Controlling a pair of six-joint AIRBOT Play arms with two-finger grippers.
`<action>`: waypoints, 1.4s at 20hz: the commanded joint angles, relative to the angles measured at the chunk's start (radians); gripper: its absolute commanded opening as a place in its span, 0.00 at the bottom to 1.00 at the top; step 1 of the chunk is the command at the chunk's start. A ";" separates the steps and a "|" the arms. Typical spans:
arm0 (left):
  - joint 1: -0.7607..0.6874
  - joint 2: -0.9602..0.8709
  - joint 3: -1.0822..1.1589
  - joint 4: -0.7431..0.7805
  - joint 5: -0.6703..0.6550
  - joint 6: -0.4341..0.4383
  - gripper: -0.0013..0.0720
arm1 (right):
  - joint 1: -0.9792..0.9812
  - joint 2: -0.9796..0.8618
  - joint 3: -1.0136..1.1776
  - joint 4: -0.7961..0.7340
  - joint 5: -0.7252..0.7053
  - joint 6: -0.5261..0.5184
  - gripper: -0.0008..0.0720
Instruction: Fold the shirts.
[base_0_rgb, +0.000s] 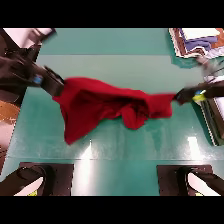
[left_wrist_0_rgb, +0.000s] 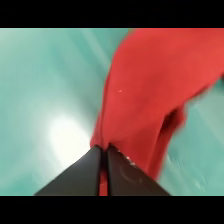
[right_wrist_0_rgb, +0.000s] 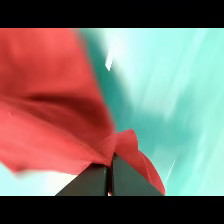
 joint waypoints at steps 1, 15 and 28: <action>0.001 0.010 0.246 0.040 -0.035 -0.008 0.06 | -0.051 0.105 0.262 -0.002 -0.054 0.080 0.03; 0.001 0.123 0.695 -0.280 0.116 -0.046 0.05 | -0.313 0.196 0.956 0.002 -0.121 0.108 0.03; 0.079 0.024 -0.263 -0.102 0.148 -0.148 0.05 | -0.150 -0.207 0.649 0.179 0.071 0.143 0.03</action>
